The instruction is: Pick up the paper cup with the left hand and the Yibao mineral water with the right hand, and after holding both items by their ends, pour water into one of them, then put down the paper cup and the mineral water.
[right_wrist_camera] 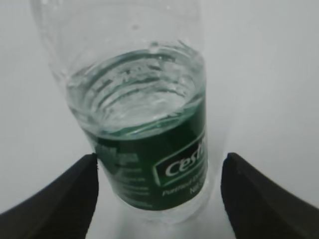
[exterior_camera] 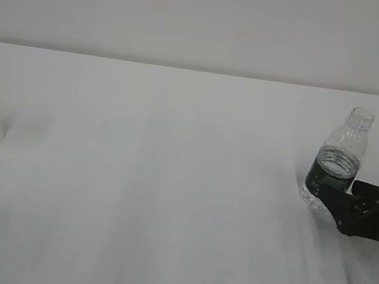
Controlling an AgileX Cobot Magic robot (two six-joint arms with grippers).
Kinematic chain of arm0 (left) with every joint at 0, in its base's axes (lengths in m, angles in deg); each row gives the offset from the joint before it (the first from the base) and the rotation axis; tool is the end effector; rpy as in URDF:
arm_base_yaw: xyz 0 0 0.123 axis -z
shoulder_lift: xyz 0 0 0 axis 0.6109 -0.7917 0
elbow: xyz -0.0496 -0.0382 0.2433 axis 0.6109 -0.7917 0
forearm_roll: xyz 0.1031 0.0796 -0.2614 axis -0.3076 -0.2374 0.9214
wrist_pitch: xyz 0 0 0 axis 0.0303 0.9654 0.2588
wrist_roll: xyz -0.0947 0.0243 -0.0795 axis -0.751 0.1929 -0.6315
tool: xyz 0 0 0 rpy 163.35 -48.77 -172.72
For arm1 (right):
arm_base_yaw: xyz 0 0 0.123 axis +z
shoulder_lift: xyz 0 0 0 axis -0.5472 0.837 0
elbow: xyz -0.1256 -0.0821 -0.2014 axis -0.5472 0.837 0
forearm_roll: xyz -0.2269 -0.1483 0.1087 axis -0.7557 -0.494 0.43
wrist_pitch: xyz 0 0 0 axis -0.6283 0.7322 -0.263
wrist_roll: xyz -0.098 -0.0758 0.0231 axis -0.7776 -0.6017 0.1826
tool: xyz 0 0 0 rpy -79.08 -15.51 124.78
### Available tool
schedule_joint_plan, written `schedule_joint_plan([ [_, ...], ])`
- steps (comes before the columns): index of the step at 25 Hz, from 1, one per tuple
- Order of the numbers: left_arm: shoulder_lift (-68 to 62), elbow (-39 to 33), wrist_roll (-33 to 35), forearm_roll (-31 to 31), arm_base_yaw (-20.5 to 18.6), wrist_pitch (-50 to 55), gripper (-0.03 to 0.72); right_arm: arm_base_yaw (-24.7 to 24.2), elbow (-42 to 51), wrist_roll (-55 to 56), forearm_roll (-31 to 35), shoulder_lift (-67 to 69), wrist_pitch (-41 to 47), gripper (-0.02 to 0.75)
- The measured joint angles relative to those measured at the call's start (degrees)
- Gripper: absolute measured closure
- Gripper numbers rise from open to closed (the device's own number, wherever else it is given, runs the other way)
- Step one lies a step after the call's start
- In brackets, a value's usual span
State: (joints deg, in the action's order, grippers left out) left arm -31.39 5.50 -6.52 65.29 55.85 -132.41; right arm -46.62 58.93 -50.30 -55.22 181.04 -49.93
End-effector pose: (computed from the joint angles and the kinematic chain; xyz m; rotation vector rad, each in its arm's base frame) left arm 0.1842 -0.0122 0.0140 -0.1011 2.0400 0.0672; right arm 0.2977 0.0019 -0.0125 -0.3100 1.9255 0.3369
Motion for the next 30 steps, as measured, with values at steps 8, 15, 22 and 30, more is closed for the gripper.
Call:
schedule_joint_plan([
  [8, 0.0, 0.0, 0.0, 0.0, 0.0, 0.0, 0.214, 0.0, -2.0, 0.0, -2.9, 0.0, -0.2, 0.161],
  [15, 0.0, 0.0, 0.0, 0.0, 0.0, 0.0, 0.214, 0.0, -3.2, 0.0, -4.2, 1.6, -0.2, 0.16],
  [22, 0.0, 0.0, 0.0, 0.0, 0.0, 0.0, 0.214, 0.0, -4.8, 0.0, -4.8, 1.7, -0.2, 0.16],
  [30, 0.0, 0.0, 0.0, 0.0, 0.0, 0.0, 0.214, 0.0, -5.9, 0.0, -5.5, 1.9, -0.2, 0.16],
])
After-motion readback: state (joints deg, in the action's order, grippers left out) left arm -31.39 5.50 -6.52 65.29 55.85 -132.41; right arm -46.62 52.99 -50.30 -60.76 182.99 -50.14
